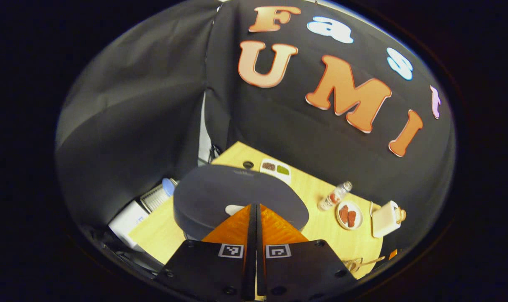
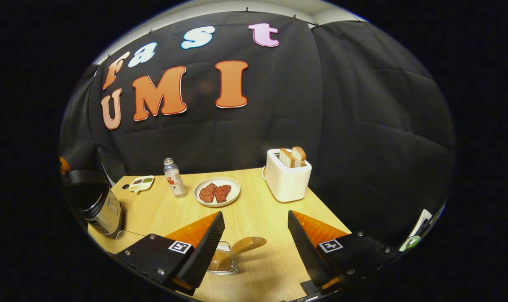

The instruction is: Close the left gripper, press the button to open the rice cooker; take a wooden spoon from the chopstick holder with the right hand, scoop a spoonful of rice and pour it into the rice cooker, then put the wooden spoon back into the chopstick holder.

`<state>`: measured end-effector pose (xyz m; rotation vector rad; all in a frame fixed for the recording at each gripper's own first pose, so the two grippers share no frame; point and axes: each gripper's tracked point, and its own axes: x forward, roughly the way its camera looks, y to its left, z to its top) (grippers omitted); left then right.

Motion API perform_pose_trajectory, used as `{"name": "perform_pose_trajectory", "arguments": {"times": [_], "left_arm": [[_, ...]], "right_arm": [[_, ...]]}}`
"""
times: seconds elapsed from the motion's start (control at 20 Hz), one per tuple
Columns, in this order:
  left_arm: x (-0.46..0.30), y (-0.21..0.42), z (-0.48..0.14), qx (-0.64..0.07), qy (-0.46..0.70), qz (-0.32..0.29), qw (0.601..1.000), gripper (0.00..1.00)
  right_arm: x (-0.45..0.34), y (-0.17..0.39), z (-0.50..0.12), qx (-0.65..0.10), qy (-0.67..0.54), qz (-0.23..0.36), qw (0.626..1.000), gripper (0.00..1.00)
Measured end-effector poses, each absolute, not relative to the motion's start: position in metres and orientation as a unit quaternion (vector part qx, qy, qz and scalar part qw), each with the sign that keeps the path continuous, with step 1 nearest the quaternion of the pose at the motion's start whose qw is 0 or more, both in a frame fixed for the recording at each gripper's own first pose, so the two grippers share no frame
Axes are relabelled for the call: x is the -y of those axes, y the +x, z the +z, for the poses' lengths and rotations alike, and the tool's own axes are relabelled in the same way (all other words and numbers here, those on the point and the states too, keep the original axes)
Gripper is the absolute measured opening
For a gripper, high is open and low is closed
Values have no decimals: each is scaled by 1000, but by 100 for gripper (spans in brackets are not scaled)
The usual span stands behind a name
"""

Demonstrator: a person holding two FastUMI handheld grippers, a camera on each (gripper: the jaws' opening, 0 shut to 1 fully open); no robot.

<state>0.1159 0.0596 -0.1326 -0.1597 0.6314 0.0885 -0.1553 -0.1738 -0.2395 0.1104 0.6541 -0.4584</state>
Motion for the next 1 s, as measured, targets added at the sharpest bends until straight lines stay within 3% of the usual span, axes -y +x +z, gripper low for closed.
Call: {"name": "perform_pose_trajectory", "arguments": {"times": [0.2, 0.55, 0.75, 0.85, 0.9, 0.95, 1.0], "left_arm": [[-50, 113, -83, -243, -15, 54, 969, 7], [-44, 80, -82, -236, -28, 69, 969, 6], [-55, 60, -82, -227, -40, 88, 969, 55], [-61, 51, -81, -224, -37, 102, 969, 75], [-63, 47, -84, -224, -37, 107, 968, 80], [-64, 43, -84, -226, -37, 108, 967, 80], [-64, 38, -87, -230, -37, 110, 966, 80]], "right_arm": [[171, -163, -258, -343, 78, -211, 912, 95], [156, -173, -308, -395, 142, -183, 889, 95], [144, -164, -323, -407, 174, -162, 882, 92], [139, -160, -329, -411, 196, -153, 877, 82], [135, -157, -331, -410, 208, -146, 876, 72], [131, -154, -332, -406, 219, -140, 876, 69], [127, -153, -333, -405, 228, -136, 875, 55]]}}
